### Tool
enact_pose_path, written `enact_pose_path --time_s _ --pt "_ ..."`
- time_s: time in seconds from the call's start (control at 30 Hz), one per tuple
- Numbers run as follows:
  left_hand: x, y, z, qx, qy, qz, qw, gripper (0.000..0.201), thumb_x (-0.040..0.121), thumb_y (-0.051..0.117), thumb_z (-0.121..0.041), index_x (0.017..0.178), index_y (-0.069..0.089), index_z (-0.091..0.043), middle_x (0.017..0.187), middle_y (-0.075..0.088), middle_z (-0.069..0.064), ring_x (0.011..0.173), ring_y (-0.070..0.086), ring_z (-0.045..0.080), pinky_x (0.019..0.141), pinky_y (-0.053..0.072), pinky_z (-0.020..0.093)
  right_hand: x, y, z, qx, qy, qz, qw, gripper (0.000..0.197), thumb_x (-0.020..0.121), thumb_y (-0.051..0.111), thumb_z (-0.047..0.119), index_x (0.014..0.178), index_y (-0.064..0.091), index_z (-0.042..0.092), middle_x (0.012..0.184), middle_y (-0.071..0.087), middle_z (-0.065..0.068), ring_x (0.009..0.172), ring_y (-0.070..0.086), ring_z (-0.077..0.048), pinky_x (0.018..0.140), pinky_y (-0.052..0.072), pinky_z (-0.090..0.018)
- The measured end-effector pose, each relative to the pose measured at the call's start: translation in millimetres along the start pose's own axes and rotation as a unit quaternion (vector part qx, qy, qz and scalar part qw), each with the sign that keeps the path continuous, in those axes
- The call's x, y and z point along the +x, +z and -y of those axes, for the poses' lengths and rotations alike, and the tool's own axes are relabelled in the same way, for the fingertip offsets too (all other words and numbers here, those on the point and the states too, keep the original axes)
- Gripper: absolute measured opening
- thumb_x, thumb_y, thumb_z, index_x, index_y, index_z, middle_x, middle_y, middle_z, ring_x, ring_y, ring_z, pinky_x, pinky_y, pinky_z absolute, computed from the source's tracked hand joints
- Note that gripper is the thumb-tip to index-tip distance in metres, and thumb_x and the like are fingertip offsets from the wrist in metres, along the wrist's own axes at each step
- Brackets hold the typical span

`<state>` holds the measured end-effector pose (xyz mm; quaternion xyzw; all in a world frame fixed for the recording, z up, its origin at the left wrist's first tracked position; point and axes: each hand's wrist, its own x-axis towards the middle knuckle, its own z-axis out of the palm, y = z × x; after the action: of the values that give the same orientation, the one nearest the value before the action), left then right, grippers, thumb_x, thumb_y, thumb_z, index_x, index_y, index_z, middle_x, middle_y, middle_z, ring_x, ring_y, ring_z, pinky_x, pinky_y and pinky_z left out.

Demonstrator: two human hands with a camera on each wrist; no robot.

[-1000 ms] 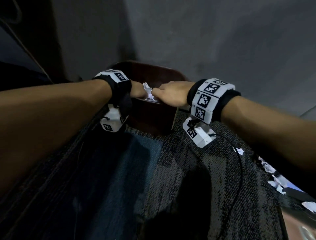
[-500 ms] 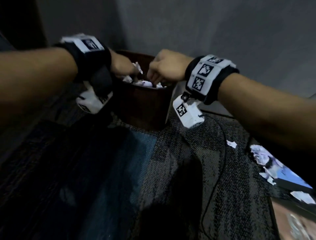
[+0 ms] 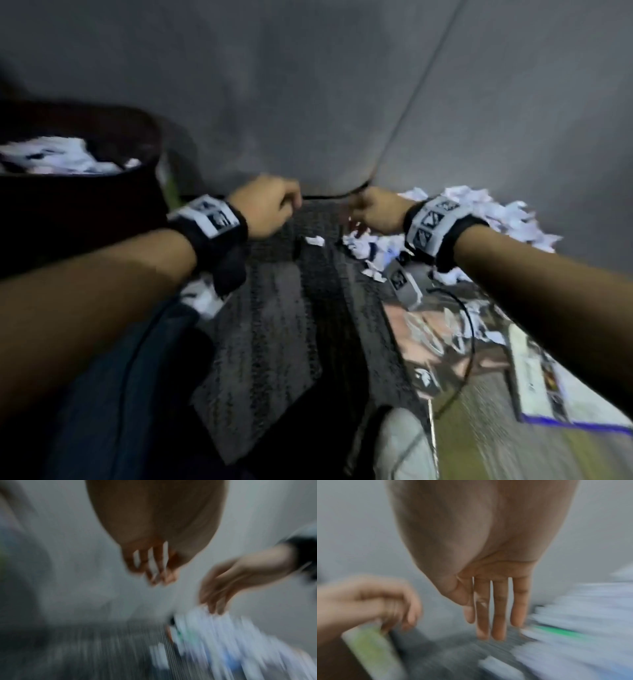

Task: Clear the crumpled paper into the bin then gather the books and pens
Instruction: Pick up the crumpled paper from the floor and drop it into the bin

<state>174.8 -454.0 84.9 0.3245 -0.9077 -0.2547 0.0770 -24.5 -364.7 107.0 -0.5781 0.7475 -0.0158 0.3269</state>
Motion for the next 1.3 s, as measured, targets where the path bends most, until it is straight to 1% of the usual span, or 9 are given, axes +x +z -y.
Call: enact_pose_path --time_s 0.13,0.27,0.43,0.6,0.77,0.93,1.03,1.13,1.3 --pt "22 117 16 0.048 -0.072 0.131 0.988 0.038 0.087 0.051 -0.006 0.123 0.058 -0.014 0.117 0.055 0.017 0.109 0.055 0.036 0.092 0.043 0.034 -47 26 -112 -0.049 0.106 0.05 0.992 0.022 0.093 0.052 0.012 0.103 0.071 0.007 0.101 0.072 -0.014 0.087 0.068 -0.024 0.078 0.052 -0.026" --pt "60 172 33 0.085 -0.055 0.096 0.99 0.056 0.088 0.06 -0.014 0.14 0.042 -0.021 0.14 0.037 0.014 0.122 0.044 0.04 0.105 0.038 0.041 -47 40 -161 -0.104 0.084 -0.007 0.991 0.033 0.093 0.054 0.019 0.125 0.059 0.011 0.123 0.062 -0.013 0.11 0.059 -0.03 0.09 0.044 -0.033" --pt "88 187 41 0.112 -0.072 0.079 0.988 0.02 0.089 0.06 -0.016 0.109 0.057 -0.011 0.114 0.046 0.016 0.103 0.049 0.042 0.09 0.044 0.047 18 62 -155 -0.137 -0.011 -0.092 0.986 0.07 0.082 0.066 0.031 0.145 0.037 0.019 0.145 0.034 -0.015 0.126 0.042 -0.034 0.102 0.041 -0.039" --pt "95 188 46 0.064 -0.107 0.104 0.987 0.013 0.088 0.063 -0.014 0.097 0.059 -0.007 0.109 0.045 0.015 0.1 0.053 0.036 0.087 0.045 0.041 70 93 -130 -0.247 0.018 -0.049 0.968 0.103 0.073 0.059 0.068 0.152 0.002 0.036 0.16 -0.003 -0.016 0.142 0.016 -0.044 0.114 0.022 -0.055" --pt "102 190 53 0.021 -0.118 0.099 0.988 0.007 0.088 0.063 -0.012 0.092 0.059 -0.007 0.099 0.042 0.009 0.096 0.053 0.03 0.085 0.042 0.036 79 114 -127 -0.197 0.062 -0.067 0.976 0.045 0.096 0.044 0.033 0.138 0.034 0.02 0.141 0.029 -0.016 0.126 0.032 -0.039 0.097 0.036 -0.051" --pt "105 178 41 0.038 -0.125 0.124 0.984 0.008 0.088 0.063 -0.01 0.085 0.057 -0.009 0.094 0.043 0.008 0.091 0.055 0.033 0.084 0.046 0.038 64 108 -138 -0.108 -0.008 -0.078 0.991 0.038 0.079 0.053 0.0 0.116 0.049 0.009 0.117 0.042 -0.017 0.106 0.044 -0.035 0.073 0.042 -0.04" --pt "117 163 15 0.04 -0.117 0.092 0.988 0.016 0.083 0.052 0.004 0.087 0.046 -0.01 0.092 0.057 0.016 0.086 0.059 0.037 0.08 0.05 0.045 51 99 -144 0.005 0.003 -0.167 0.986 0.03 0.07 0.05 0.004 0.098 0.062 0.008 0.097 0.055 -0.016 0.093 0.055 -0.033 0.067 0.043 -0.034" --pt "144 156 -19 0.002 -0.078 0.026 0.997 0.033 0.075 0.044 0.009 0.104 0.04 -0.007 0.093 0.06 0.019 0.082 0.059 0.037 0.079 0.05 0.049 41 88 -154 0.063 0.062 -0.23 0.969 0.015 0.07 0.055 0.031 0.076 0.054 0.017 0.077 0.061 -0.009 0.076 0.06 -0.03 0.061 0.045 -0.03" --pt "185 170 -35 0.14 -0.069 0.071 0.985 0.035 0.093 0.048 -0.02 0.124 0.045 -0.007 0.122 0.05 0.022 0.113 0.048 0.041 0.091 0.043 0.047 56 51 -175 0.035 0.14 -0.292 0.945 0.027 0.08 0.062 0.047 0.09 0.057 0.022 0.071 0.061 -0.001 0.071 0.059 -0.025 0.063 0.045 -0.027"
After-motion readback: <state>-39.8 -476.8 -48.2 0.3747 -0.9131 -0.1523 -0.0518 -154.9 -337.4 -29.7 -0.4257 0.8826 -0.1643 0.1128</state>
